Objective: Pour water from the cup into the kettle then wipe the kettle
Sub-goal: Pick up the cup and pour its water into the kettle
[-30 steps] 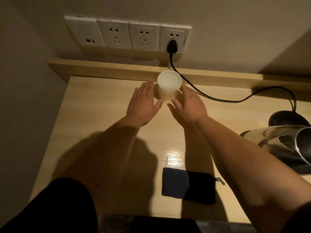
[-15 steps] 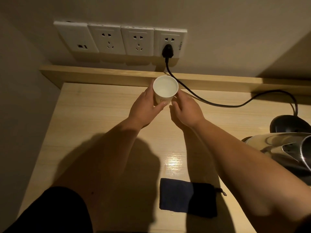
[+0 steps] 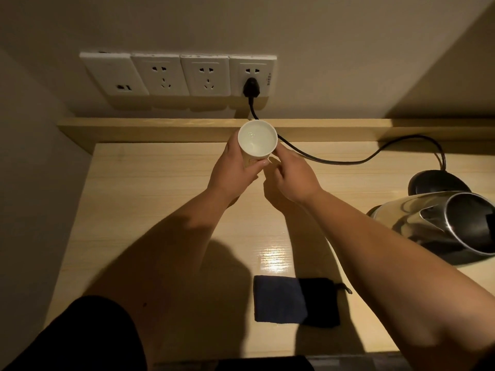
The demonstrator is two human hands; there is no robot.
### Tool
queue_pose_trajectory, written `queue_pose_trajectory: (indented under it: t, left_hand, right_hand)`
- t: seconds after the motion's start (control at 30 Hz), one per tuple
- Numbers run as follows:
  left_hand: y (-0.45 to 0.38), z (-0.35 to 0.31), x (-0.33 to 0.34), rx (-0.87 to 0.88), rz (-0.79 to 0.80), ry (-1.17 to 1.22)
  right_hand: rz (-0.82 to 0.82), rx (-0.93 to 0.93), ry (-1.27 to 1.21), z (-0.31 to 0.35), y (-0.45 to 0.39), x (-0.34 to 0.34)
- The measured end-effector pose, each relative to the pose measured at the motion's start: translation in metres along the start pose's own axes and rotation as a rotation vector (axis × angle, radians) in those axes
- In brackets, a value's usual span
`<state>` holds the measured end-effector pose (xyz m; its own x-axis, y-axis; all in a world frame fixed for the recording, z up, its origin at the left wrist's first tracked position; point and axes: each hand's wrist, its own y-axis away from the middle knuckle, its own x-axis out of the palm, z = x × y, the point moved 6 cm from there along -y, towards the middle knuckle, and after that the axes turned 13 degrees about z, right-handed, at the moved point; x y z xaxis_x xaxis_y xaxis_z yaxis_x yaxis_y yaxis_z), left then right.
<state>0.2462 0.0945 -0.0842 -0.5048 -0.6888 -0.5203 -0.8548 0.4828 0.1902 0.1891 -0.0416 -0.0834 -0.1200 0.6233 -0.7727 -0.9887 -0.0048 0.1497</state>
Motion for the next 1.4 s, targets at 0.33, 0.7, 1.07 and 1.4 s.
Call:
queue_pose_trajectory:
  t: [0.33, 0.7, 1.07, 1.4]
  left_hand:
    - [0.056, -0.027, 0.011, -0.040, 0.009, 0.061]
    - [0.117, -0.047, 0.036, -0.009, 0.086, 0.023]
    - [0.177, -0.077, 0.094, 0.082, 0.153, -0.037]
    - [0.208, -0.109, 0.145, 0.100, 0.153, -0.077]
  right_hand:
    - [0.039, 0.053, 0.060, 0.018, 0.063, -0.012]
    - [0.059, 0.159, 0.539, 0.013, 0.149, -0.011]
    - [0.122, 0.278, 0.524, -0.029, 0.272, -0.006]
    - [0.123, 0.419, 0.486, -0.105, 0.356, -0.033]
